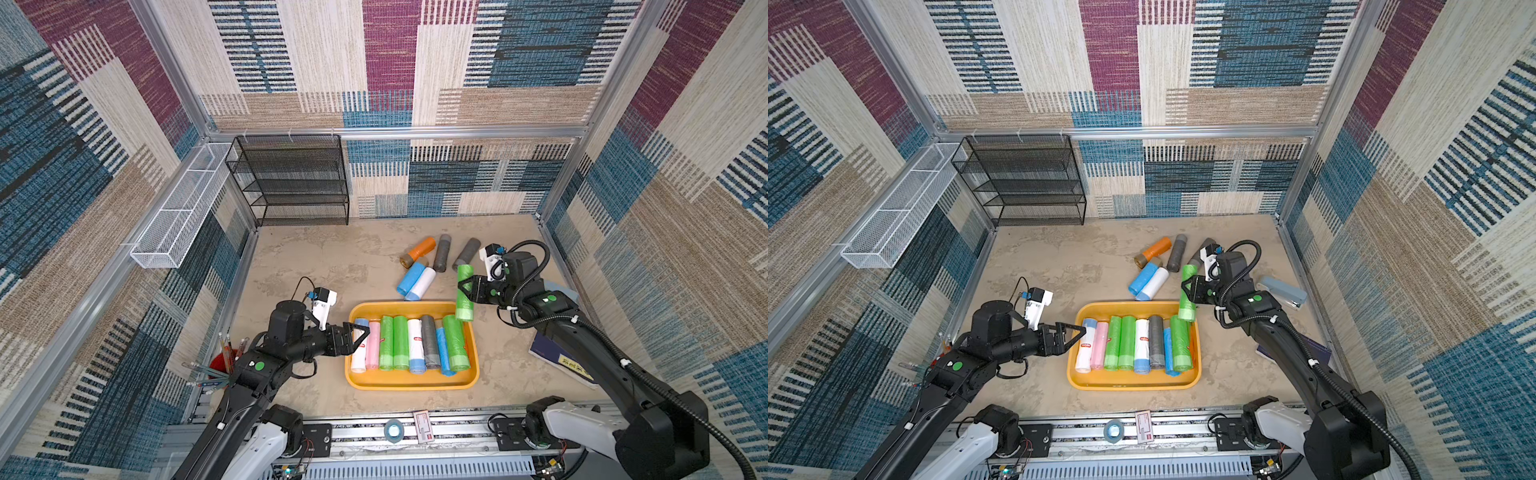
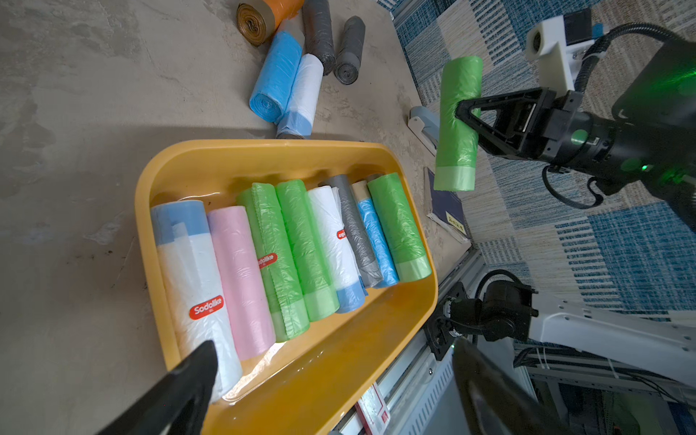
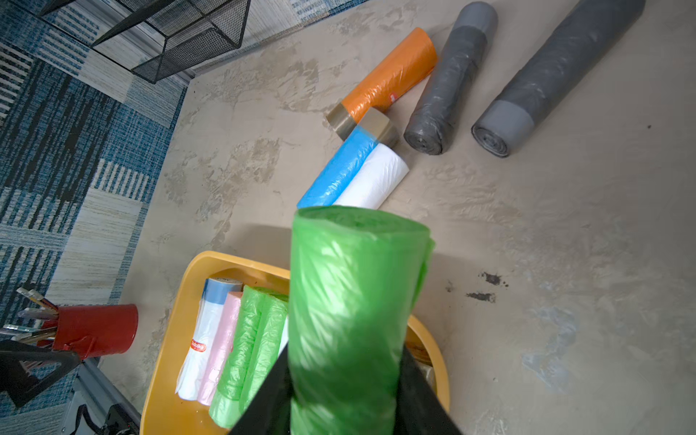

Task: Put the roll of trash bags into the storage box
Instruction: Place the roll of trash bags in the storage box.

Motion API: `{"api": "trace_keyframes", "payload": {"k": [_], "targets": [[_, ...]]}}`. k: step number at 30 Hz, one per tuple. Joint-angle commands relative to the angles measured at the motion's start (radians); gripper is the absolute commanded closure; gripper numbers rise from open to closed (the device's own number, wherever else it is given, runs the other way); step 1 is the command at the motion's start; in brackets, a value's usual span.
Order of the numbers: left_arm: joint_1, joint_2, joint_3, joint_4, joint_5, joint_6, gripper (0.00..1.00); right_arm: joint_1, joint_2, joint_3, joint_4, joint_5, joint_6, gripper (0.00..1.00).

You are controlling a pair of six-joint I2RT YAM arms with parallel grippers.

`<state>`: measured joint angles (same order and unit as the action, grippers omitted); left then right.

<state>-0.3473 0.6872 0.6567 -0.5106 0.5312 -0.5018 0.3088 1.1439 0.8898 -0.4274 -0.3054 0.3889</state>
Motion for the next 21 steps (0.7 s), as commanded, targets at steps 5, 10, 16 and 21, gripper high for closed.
{"api": "trace_keyframes", "payload": {"k": [5,10,16,21], "targets": [[0.001,-0.008,-0.006,0.028,0.019,-0.006,0.02,0.071,-0.029,-0.005,-0.012,0.005,0.084,0.62],[0.001,-0.012,-0.007,0.034,0.026,-0.009,0.02,0.144,-0.031,-0.018,-0.019,0.027,0.142,0.62],[0.001,-0.014,-0.01,0.042,0.036,-0.012,0.01,0.242,-0.015,-0.048,-0.041,0.077,0.212,0.62],[0.001,-0.014,-0.011,0.043,0.036,-0.012,0.02,0.317,0.004,-0.058,-0.075,0.142,0.238,0.62]]}}
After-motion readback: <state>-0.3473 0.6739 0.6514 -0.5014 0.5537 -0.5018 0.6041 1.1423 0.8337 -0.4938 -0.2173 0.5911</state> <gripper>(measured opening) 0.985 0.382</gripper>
